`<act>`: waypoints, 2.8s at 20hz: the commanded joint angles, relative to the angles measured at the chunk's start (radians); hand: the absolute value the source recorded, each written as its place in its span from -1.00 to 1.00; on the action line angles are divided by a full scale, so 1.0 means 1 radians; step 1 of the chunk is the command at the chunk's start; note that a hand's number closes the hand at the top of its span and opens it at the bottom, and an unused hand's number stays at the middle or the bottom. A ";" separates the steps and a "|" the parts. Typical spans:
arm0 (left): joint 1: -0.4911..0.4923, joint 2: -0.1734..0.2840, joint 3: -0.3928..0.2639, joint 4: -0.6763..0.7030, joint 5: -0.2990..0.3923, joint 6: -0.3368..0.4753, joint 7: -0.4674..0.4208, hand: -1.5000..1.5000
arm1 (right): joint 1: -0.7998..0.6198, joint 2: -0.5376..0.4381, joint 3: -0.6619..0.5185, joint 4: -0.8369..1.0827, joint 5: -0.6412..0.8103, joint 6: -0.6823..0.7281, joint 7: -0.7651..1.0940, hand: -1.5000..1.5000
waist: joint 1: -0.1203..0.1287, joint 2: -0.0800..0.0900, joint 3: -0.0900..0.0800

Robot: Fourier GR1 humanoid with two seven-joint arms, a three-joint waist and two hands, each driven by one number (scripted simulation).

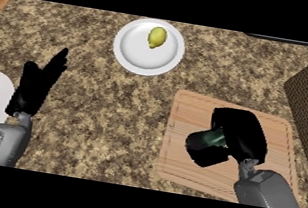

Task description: Pick the eggplant from the cutting board and place it in the basket

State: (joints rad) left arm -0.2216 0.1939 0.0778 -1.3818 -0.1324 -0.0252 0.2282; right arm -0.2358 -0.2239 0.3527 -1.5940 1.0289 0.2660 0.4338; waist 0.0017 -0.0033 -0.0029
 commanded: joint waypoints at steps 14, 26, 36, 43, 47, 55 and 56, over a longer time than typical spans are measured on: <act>0.000 -0.011 0.010 0.020 -0.013 0.021 -0.014 0.00 | -0.330 0.206 -0.304 -0.667 -0.328 0.227 0.514 1.00 | -0.012 -0.001 0.001; 0.017 -0.016 -0.005 -0.026 -0.012 0.004 0.015 0.00 | -0.790 -0.012 -0.621 -0.430 -0.478 0.325 0.710 1.00 | -0.006 -0.004 0.002; 0.009 -0.015 0.002 -0.021 -0.009 0.006 0.010 0.00 | -0.696 -0.377 -0.598 -0.163 -0.360 0.514 0.464 1.00 | -0.008 0.003 0.002; 0.021 0.008 0.023 -0.034 0.020 -0.031 0.015 0.00 | -0.588 -0.584 -0.707 0.050 -0.314 0.441 0.194 1.00 | 0.004 0.007 0.004; -0.043 -0.011 0.016 0.027 -0.014 0.006 0.010 0.00 | -0.542 -0.668 -0.778 0.145 -0.336 0.393 0.025 1.00 | -0.002 0.006 0.003; 0.002 0.036 0.044 0.009 0.017 -0.057 -0.024 0.00 | -0.399 -0.682 -0.811 0.304 -0.350 0.290 -0.227 1.00 | 0.003 0.005 0.003; -0.021 0.004 0.030 0.038 0.002 -0.029 -0.034 0.00 | -0.375 -0.673 -0.824 0.299 -0.355 0.263 -0.254 1.00 | -0.001 0.005 0.003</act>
State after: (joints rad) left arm -0.2336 0.2022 0.1064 -1.3607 -0.1312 -0.0506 0.2097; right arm -0.6748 -0.8899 -0.4507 -1.3521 0.6719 0.5868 0.2800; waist 0.0013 0.0016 0.0003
